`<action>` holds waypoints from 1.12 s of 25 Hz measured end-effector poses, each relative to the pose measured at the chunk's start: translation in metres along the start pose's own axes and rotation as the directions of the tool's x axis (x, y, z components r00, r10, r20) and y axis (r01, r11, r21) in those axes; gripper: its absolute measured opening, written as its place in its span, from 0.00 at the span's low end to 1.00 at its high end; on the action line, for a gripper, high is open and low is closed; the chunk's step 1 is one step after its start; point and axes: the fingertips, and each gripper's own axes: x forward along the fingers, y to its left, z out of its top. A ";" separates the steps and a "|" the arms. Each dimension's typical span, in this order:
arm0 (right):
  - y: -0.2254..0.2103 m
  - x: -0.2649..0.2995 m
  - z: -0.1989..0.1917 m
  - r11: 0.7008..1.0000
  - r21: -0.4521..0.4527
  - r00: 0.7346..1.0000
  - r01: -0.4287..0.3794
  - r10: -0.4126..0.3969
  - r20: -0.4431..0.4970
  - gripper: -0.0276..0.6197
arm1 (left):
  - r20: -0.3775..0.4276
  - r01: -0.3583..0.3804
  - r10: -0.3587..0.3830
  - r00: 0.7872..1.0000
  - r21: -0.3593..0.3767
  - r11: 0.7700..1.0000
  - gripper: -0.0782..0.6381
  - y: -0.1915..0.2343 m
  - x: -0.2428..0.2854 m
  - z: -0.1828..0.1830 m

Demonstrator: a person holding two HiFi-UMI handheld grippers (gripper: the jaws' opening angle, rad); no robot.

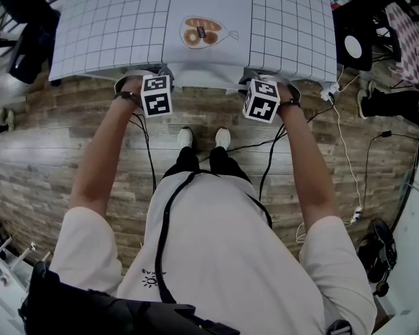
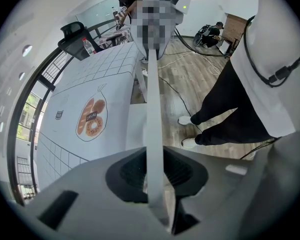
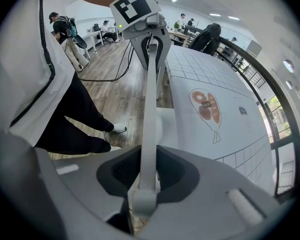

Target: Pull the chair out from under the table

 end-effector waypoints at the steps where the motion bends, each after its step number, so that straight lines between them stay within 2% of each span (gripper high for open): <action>1: 0.004 -0.001 0.000 1.000 0.000 1.000 0.001 -0.001 0.000 0.17 | 0.001 0.001 -0.001 1.000 0.000 1.000 0.22 -0.004 -0.001 0.000; 28: 0.153 -0.013 0.007 0.999 0.011 0.999 -0.032 0.032 -0.005 0.17 | 0.012 0.040 -0.040 0.999 -0.014 0.999 0.22 -0.155 -0.018 0.004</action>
